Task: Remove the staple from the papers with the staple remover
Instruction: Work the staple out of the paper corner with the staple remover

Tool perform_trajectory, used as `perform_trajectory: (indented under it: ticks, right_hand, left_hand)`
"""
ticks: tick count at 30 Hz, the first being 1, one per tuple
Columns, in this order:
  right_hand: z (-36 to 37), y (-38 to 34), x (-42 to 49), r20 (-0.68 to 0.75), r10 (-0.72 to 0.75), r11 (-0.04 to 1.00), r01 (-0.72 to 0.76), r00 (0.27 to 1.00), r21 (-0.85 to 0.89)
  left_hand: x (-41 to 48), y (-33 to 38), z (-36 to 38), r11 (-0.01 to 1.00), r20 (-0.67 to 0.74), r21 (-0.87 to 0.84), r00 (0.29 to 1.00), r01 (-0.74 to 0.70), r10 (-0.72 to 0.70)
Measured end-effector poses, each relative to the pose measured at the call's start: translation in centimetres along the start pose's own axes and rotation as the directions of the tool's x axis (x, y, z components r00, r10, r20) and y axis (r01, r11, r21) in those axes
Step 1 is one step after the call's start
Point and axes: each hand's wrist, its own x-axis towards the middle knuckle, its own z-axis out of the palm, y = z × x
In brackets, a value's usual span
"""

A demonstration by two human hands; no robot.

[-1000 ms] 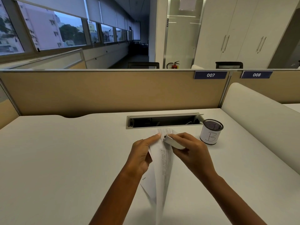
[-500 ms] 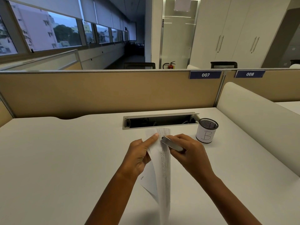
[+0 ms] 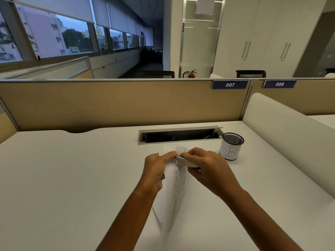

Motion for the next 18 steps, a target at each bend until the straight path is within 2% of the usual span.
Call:
perform_trajectory:
  ticks: [10, 18]
  right_hand:
    - [0.6, 0.4, -0.1, -0.114, -0.259, 0.957, 0.238, 0.959, -0.169]
    - [1.4, 1.2, -0.4, -0.117, -0.338, 0.932, 0.315, 0.934, -0.181]
  left_hand:
    - [-0.2, 0.1, 0.0, 1.000, -0.052, -0.006, 0.998, 0.016, -0.016]
    - [0.1, -0.6, -0.1, 0.999, -0.073, 0.045, 0.997, 0.031, -0.027]
